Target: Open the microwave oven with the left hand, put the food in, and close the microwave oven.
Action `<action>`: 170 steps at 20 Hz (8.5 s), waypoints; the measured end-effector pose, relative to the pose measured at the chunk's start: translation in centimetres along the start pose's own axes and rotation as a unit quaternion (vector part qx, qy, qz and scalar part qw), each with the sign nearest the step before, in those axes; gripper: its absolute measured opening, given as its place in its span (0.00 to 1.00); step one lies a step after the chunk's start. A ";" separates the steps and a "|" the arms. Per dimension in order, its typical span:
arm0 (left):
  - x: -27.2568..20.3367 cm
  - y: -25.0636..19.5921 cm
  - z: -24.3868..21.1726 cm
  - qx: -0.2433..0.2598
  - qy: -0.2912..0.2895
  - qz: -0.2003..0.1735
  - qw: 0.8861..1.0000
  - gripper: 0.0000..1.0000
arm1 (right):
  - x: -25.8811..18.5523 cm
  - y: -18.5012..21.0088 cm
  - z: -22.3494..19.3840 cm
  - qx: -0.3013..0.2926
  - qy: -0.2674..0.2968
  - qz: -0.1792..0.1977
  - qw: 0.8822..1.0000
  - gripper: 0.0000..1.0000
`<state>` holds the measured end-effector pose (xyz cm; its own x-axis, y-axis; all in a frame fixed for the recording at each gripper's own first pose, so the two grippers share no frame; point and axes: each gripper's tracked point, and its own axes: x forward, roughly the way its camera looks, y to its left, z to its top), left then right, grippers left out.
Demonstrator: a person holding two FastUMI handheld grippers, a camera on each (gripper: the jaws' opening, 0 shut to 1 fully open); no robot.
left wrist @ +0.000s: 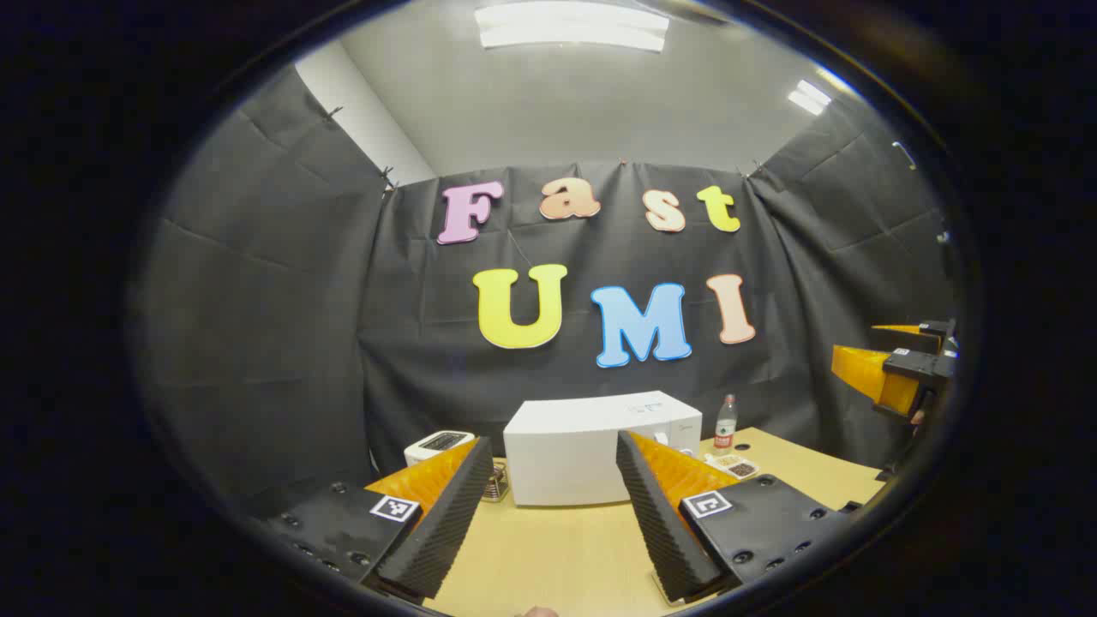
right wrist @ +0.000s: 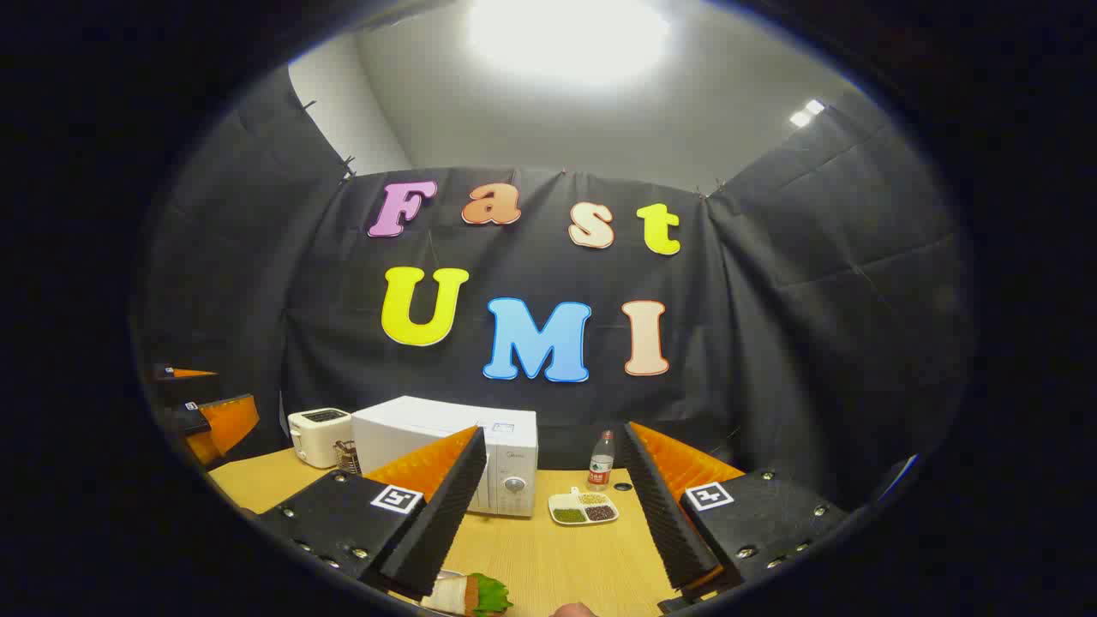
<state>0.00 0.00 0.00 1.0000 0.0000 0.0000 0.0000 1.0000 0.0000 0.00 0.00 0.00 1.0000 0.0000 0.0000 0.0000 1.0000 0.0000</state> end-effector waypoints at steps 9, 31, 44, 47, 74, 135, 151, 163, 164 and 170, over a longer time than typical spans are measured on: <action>0.2 -2.1 0.7 0.002 -0.003 0.000 1.000 0.96 | 0.2 -1.2 -0.1 0.000 -0.004 0.008 1.000 0.96; 11.4 -9.9 0.8 -0.009 -0.031 -0.031 0.999 0.96 | 2.9 -6.9 0.0 0.012 -0.019 -0.011 1.000 0.95; 28.2 -16.0 -7.3 -0.026 0.004 -0.115 0.993 0.97 | 6.2 -8.4 -0.8 -0.004 0.003 -0.132 0.991 0.95; 30.5 -18.1 -10.0 -0.021 0.018 -0.134 0.991 0.98 | 6.0 -9.0 -0.9 -0.018 0.008 -0.159 0.987 0.95; 36.3 -24.5 -24.9 0.003 0.146 -0.160 0.976 0.32 | 1.8 -10.5 -1.3 -0.066 0.055 -0.264 0.961 0.96; 8.1 10.0 -23.7 -0.011 0.195 -0.035 0.980 0.08 | -2.4 12.3 2.1 -0.003 -0.016 0.039 0.999 0.95; 0.1 12.4 -13.5 -0.013 0.116 0.048 0.992 0.94 | 0.1 8.9 -1.8 0.038 0.058 0.090 0.994 0.96; -2.1 11.6 1.0 -0.016 -0.009 0.101 0.995 1.00 | 3.1 6.6 -15.2 0.150 0.291 0.152 0.933 0.96; -2.2 11.6 1.7 -0.017 -0.015 0.106 0.994 0.99 | 2.8 6.6 -16.3 0.152 0.304 0.157 0.927 0.98; -3.4 10.6 3.8 -0.002 -0.031 0.120 0.992 1.00 | 1.3 7.6 -21.2 0.160 0.380 0.195 0.890 0.98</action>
<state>-3.37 10.59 3.83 0.9691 0.2389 0.0613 -0.2386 0.9710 -0.0124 1.29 7.62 -21.20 0.6348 0.4682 -0.6147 -0.2253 0.8731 0.4323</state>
